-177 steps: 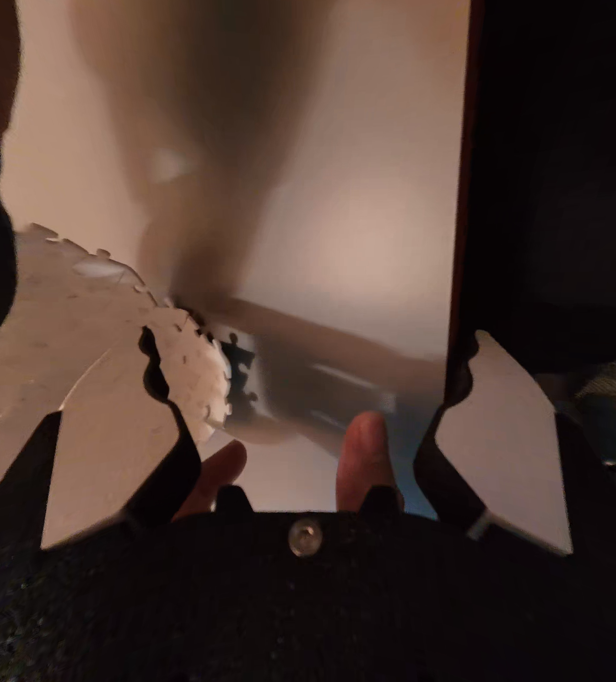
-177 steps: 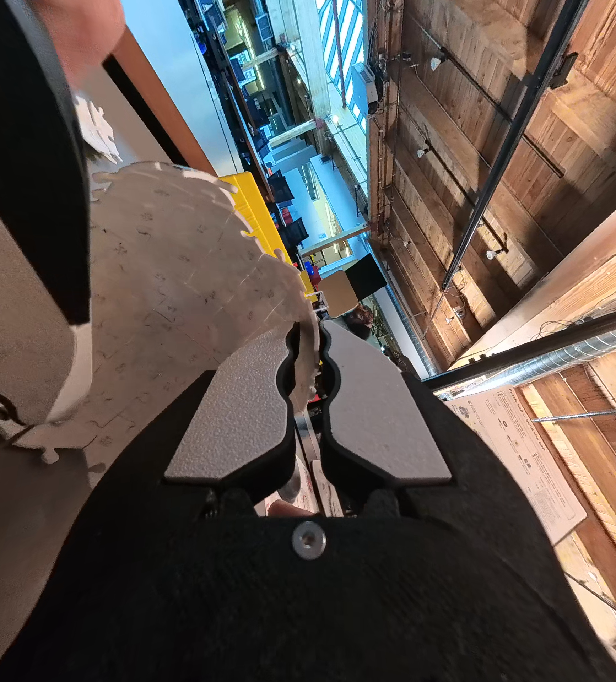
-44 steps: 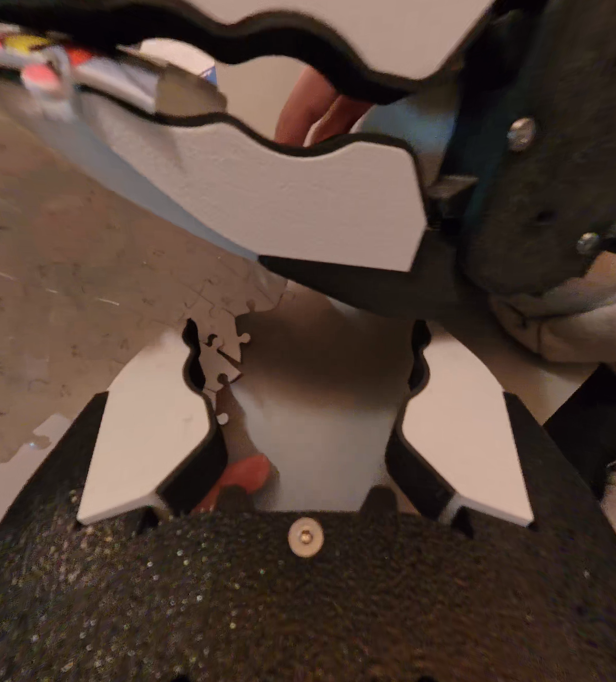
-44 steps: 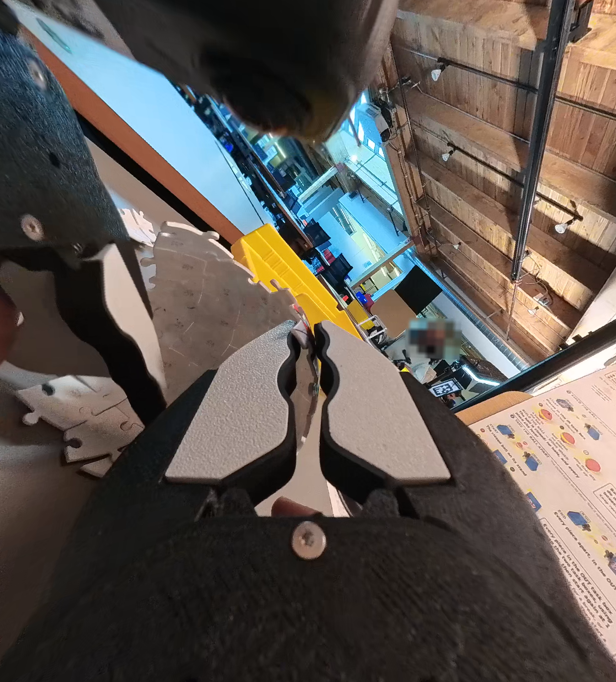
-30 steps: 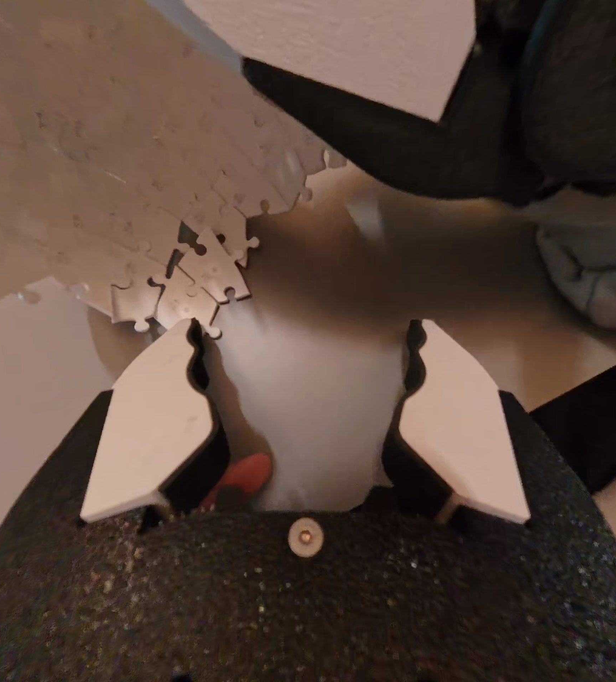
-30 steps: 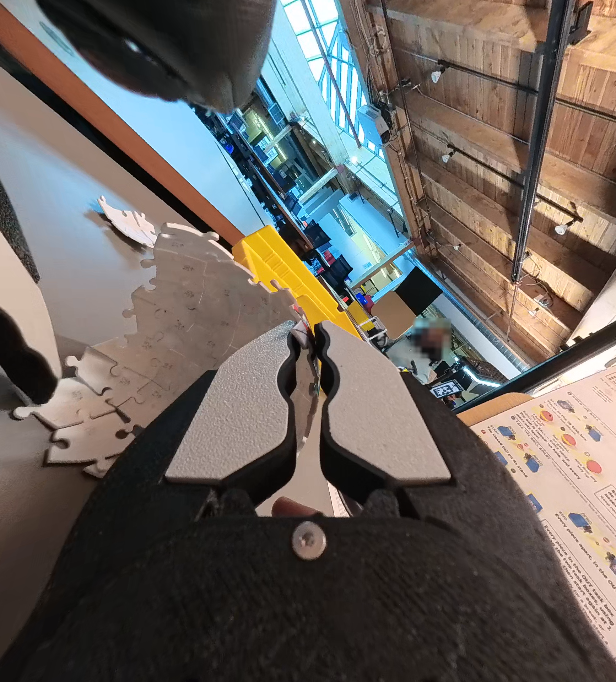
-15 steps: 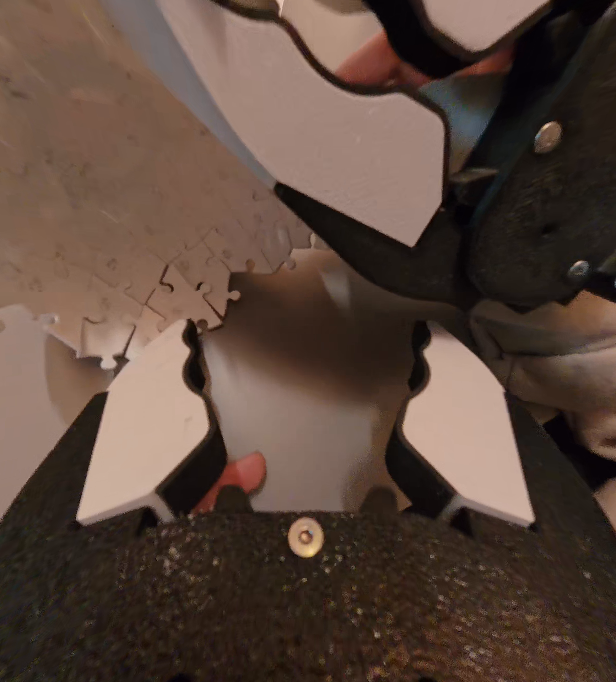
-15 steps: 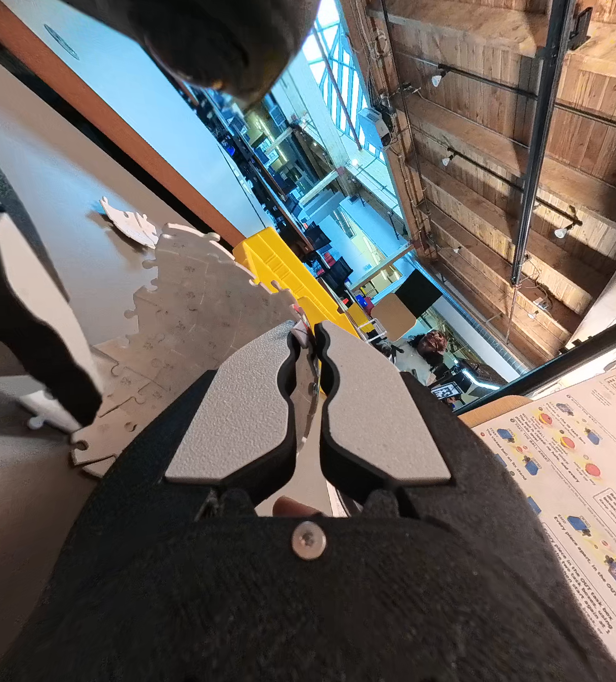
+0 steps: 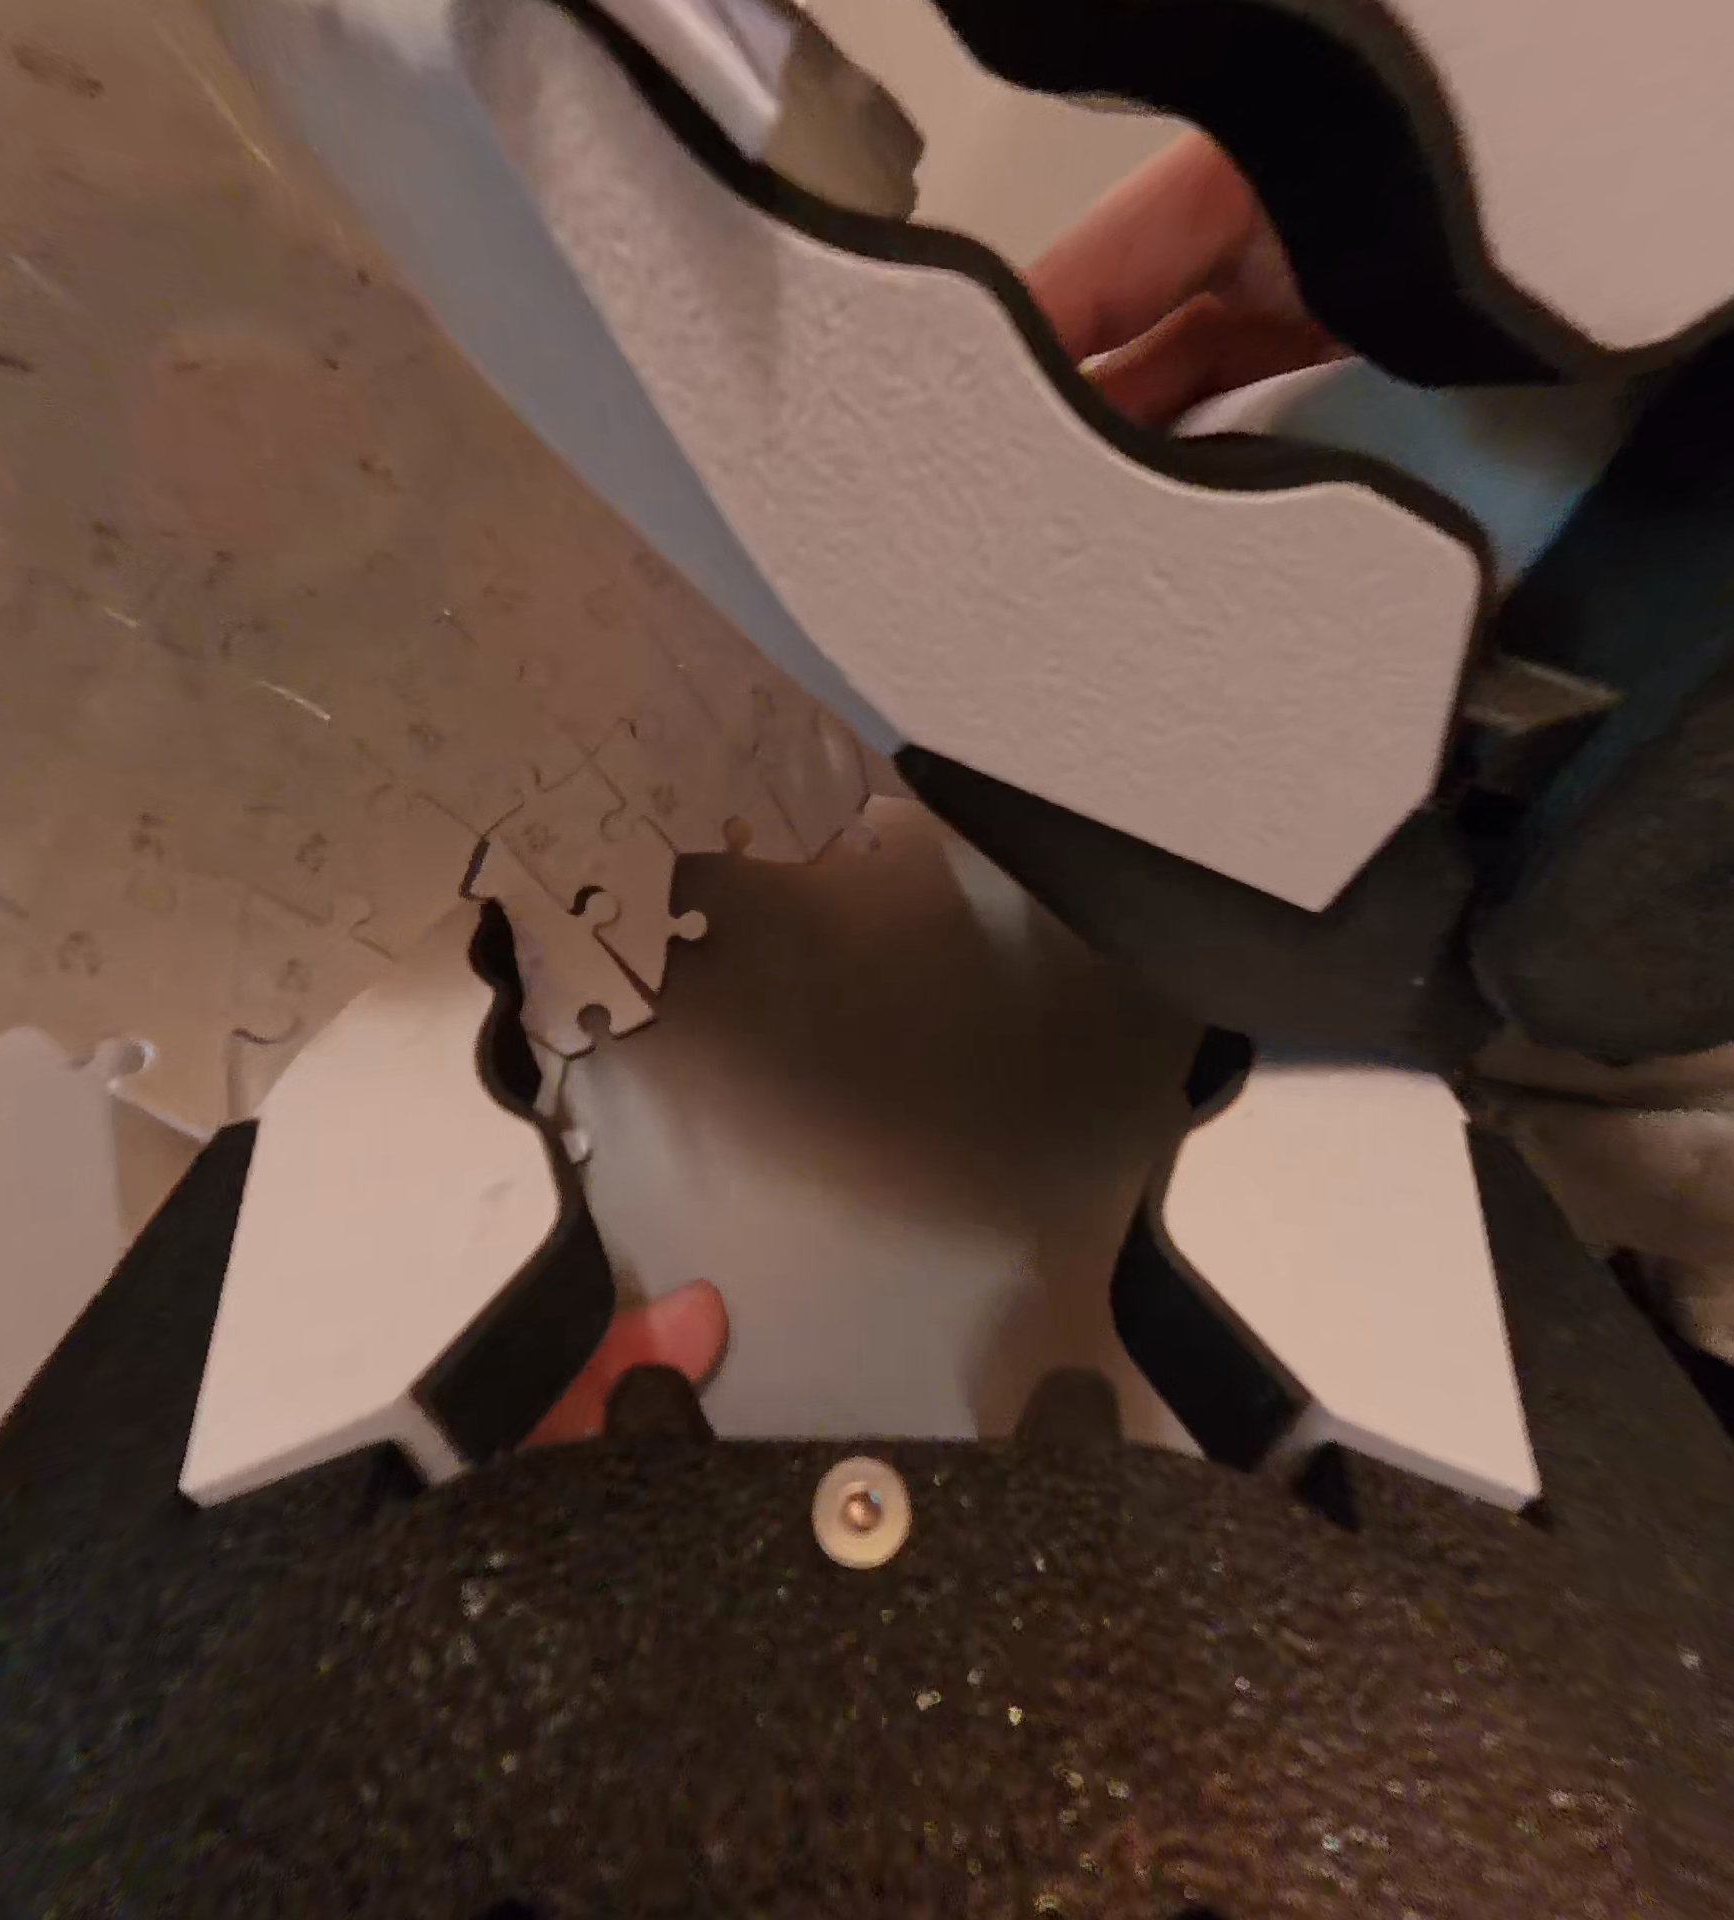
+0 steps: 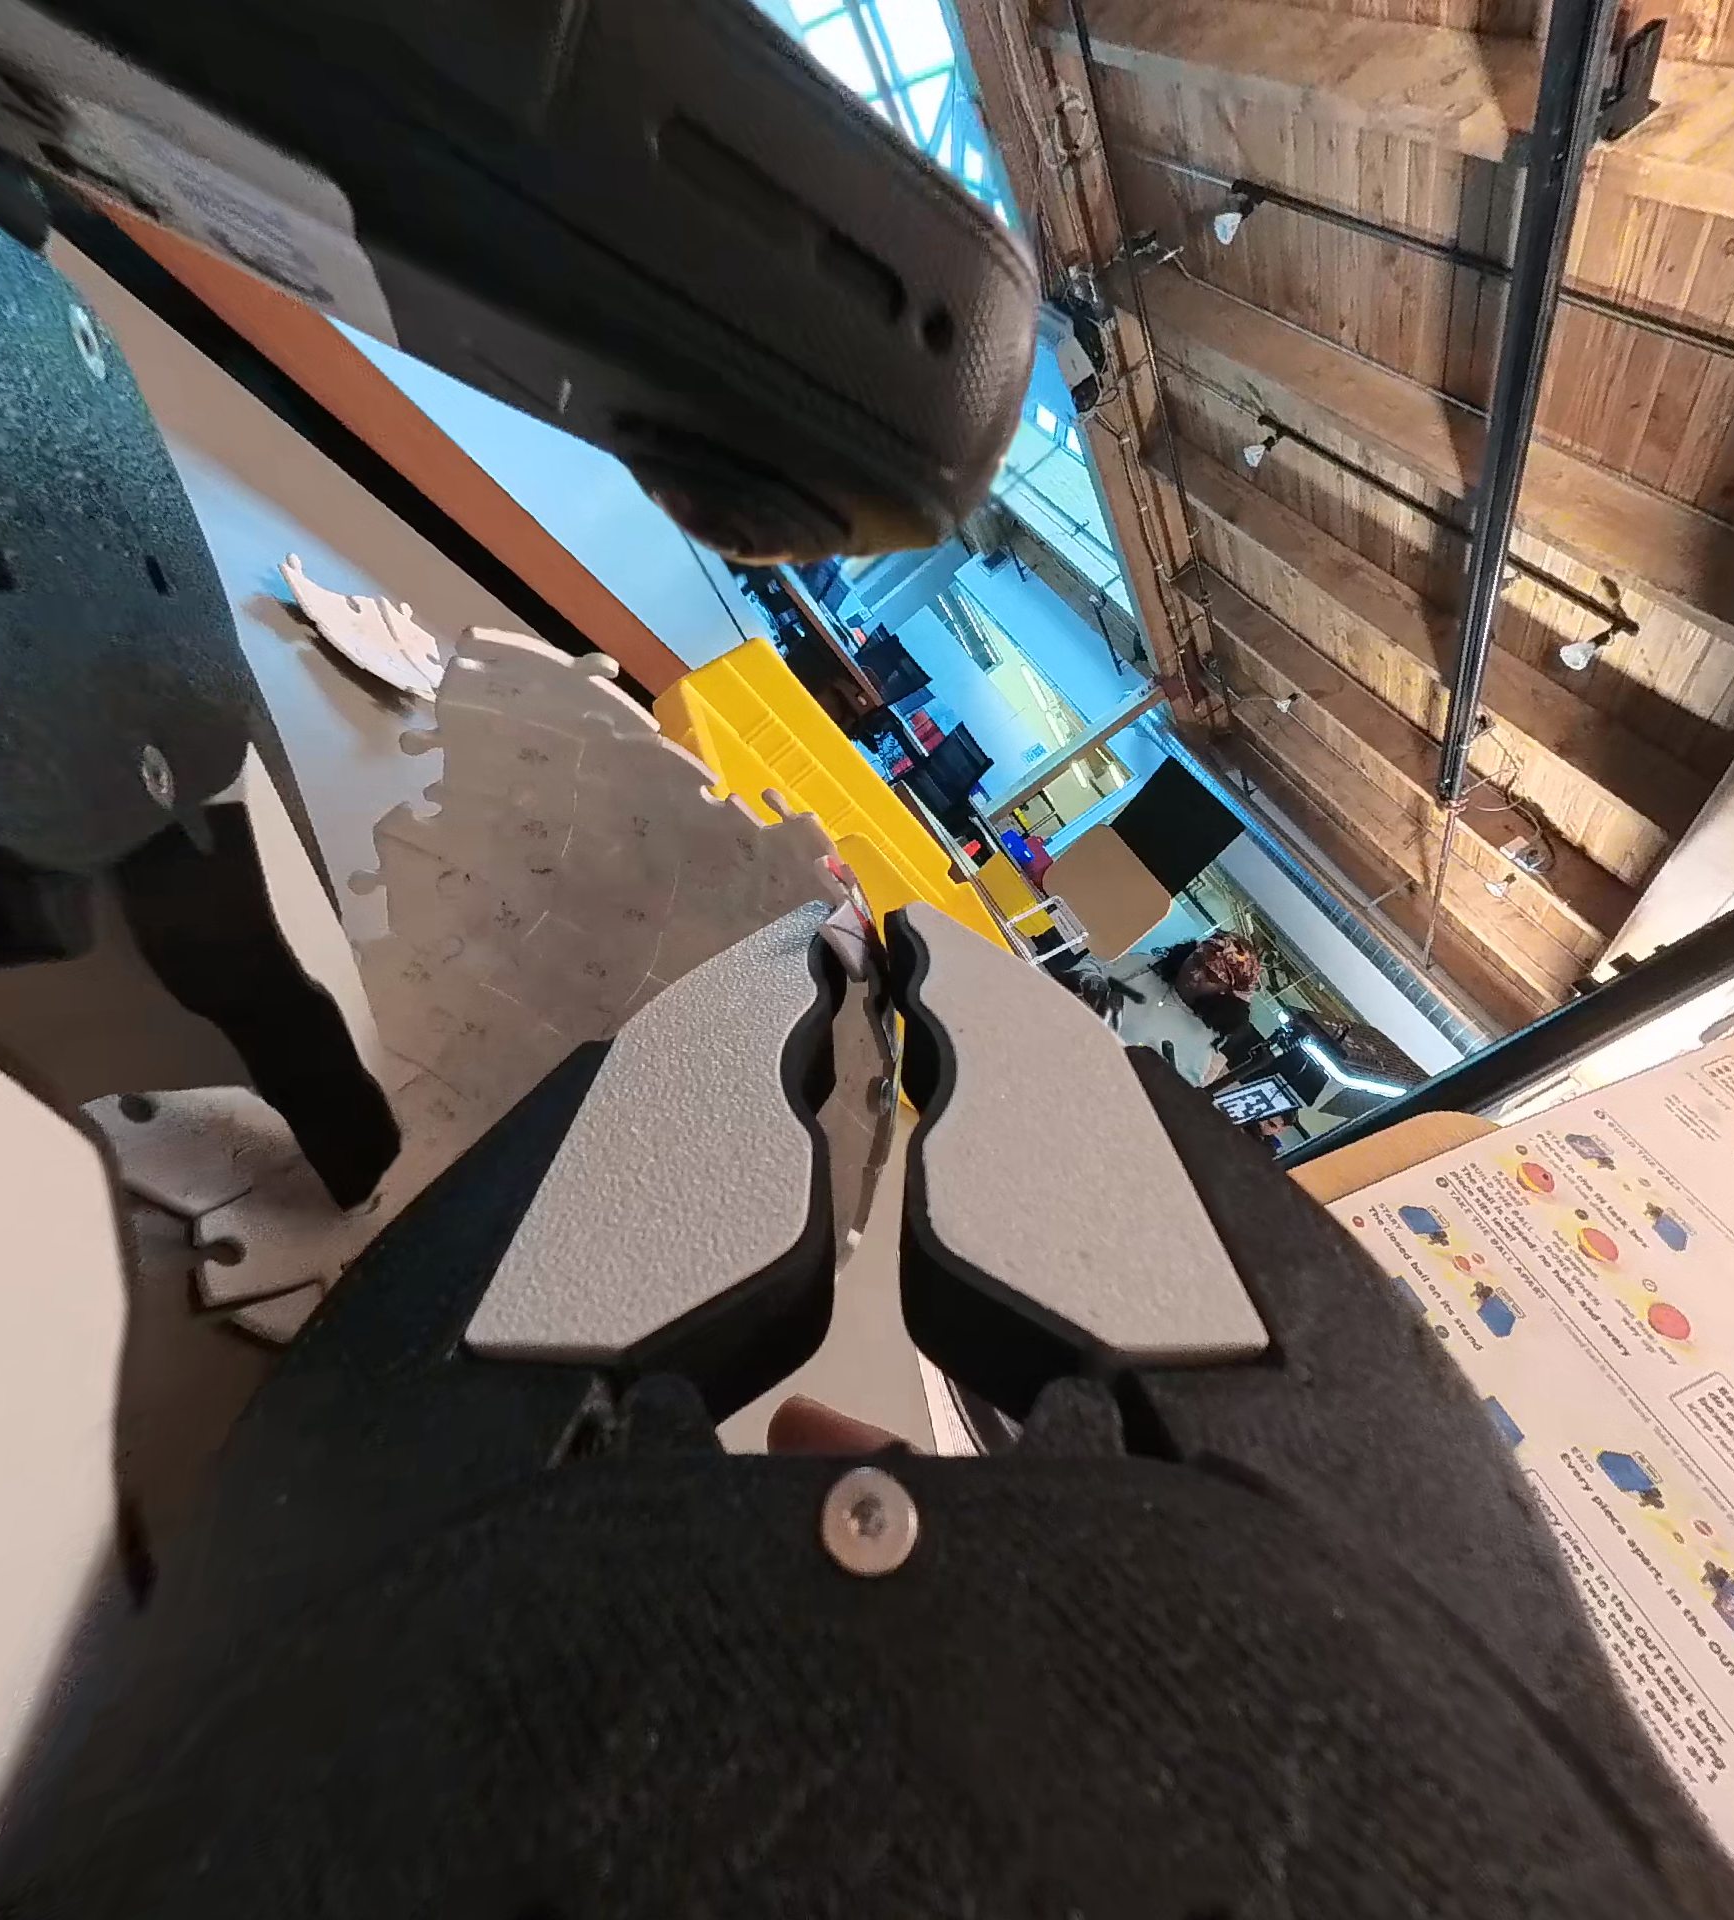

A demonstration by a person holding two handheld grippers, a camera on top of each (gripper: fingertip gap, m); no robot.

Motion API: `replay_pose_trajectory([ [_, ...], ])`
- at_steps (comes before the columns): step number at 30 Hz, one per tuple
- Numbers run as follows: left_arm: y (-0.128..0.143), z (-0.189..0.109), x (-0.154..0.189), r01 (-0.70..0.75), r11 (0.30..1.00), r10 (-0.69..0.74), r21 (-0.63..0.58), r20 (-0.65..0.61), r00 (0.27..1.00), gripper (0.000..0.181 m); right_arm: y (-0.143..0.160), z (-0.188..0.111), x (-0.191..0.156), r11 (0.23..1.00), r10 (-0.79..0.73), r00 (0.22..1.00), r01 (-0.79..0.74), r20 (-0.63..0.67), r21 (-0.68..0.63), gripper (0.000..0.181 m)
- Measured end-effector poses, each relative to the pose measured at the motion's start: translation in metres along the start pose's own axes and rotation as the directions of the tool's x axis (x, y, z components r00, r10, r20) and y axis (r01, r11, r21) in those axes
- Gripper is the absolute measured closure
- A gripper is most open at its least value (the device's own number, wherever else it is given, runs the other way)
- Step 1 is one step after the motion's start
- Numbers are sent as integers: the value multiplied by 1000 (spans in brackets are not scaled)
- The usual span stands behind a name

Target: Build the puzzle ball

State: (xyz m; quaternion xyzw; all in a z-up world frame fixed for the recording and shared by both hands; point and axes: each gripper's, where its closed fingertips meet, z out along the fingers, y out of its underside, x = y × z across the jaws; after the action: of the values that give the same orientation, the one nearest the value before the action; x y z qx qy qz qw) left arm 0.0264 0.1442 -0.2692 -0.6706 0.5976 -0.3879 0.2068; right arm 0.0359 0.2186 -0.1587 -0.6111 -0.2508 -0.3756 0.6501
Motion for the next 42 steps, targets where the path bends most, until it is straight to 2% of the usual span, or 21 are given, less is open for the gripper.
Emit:
replay_pose_trajectory([
  [6, 8, 4, -8, -76, 995, 82, -63, 100, 992, 61, -2, 0, -2, 1000, -3, 1000, 3, 4, 6, 174],
  [9, 6, 7, -14, -80, 993, 92, -82, 156, 984, 69, -1, 0, -1, 1000, 3, 1000, -3, 3, 3, 173],
  [13, 3, 8, -12, -54, 996, 62, -65, 127, 990, 63, 0, 0, -1, 1000, 7, 1000, -7, 0, -1, 173],
  [20, -2, 0, -6, 29, 1000, -28, -11, 49, 998, 67, 1, 0, 1, 1000, 16, 1000, -16, -5, -5, 174],
  [33, 1, 8, 1, -50, 998, 52, -40, 25, 998, 61, 2, 0, 0, 1000, 30, 1000, -30, -4, -4, 173],
  [42, 1, 11, -4, -65, 997, 69, -51, 76, 995, 70, 4, -1, 1, 999, 33, 999, -33, 7, -5, 169],
])
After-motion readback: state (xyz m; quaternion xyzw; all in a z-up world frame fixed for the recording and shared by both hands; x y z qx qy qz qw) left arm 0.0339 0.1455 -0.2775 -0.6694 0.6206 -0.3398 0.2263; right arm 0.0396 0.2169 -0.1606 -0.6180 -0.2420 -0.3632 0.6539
